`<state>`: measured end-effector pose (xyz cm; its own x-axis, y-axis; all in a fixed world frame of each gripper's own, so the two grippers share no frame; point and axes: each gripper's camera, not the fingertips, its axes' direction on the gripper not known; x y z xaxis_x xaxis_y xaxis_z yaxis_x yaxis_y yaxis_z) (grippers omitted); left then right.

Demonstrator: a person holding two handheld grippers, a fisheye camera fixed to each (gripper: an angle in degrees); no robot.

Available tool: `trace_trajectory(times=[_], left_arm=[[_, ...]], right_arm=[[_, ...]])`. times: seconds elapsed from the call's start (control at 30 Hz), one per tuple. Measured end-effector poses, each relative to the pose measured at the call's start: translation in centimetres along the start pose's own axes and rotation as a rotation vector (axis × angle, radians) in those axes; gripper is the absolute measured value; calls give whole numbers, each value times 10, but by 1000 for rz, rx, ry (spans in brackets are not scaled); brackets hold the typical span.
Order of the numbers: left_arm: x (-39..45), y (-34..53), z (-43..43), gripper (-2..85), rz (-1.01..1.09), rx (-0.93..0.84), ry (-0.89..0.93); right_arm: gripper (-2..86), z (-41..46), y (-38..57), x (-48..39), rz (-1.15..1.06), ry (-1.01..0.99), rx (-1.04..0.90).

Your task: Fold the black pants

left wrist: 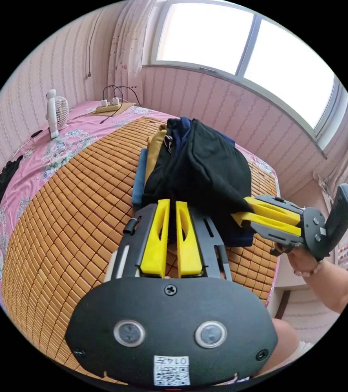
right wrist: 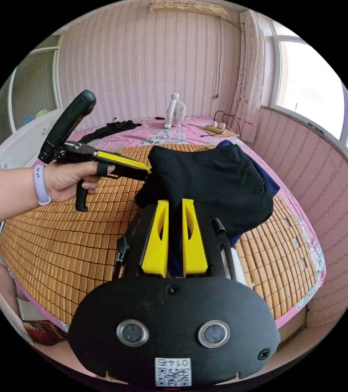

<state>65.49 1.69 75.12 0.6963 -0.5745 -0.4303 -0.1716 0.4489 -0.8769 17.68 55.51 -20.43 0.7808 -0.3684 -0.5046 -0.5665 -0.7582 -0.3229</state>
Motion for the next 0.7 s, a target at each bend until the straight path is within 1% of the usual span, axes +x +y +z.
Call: trace_trajectory(times=[0.07,0.17,0.27,0.33,0.37,0.43,0.47,0.5,0.53,0.57,0.63,0.67,0.7], left_arm=[[2,6,-12,0,-16,-12,-5],[1,27,-62,-7,-26,51,67],[7,67,-143,-9,37,119,40],[1,118,-226,-10,50,194,-2],[-3,133,-247,-10,41,211,-17],[-24,204,-345,-10,-37,299,-81],[-31,223,-370,-10,-63,316,-99],[-42,263,-421,-10,-117,342,-152],[-52,305,-473,-10,-174,369,-217],[-56,326,-499,-10,-204,386,-247],[-63,407,-600,-10,-306,465,-365],[-62,427,-625,-10,-323,482,-401],[-58,465,-670,-10,-356,516,-477]], right_arm=[[54,-30,4,12,21,-53,61],[49,-91,4,18,26,-188,178],[49,-154,-11,-5,-54,-289,278],[48,-187,-23,-29,-101,-384,350],[48,-206,-32,-47,-121,-461,400],[49,-228,-44,-78,-149,-564,467],[48,-237,-51,-101,-172,-628,500],[48,-242,-58,-124,-183,-680,525],[48,-243,-62,-136,-182,-706,534],[48,-243,-70,-159,-172,-763,539],[49,-241,-81,-192,-166,-847,538],[50,-240,-88,-214,-176,-883,536],[51,-236,-92,-233,-165,-903,530]])
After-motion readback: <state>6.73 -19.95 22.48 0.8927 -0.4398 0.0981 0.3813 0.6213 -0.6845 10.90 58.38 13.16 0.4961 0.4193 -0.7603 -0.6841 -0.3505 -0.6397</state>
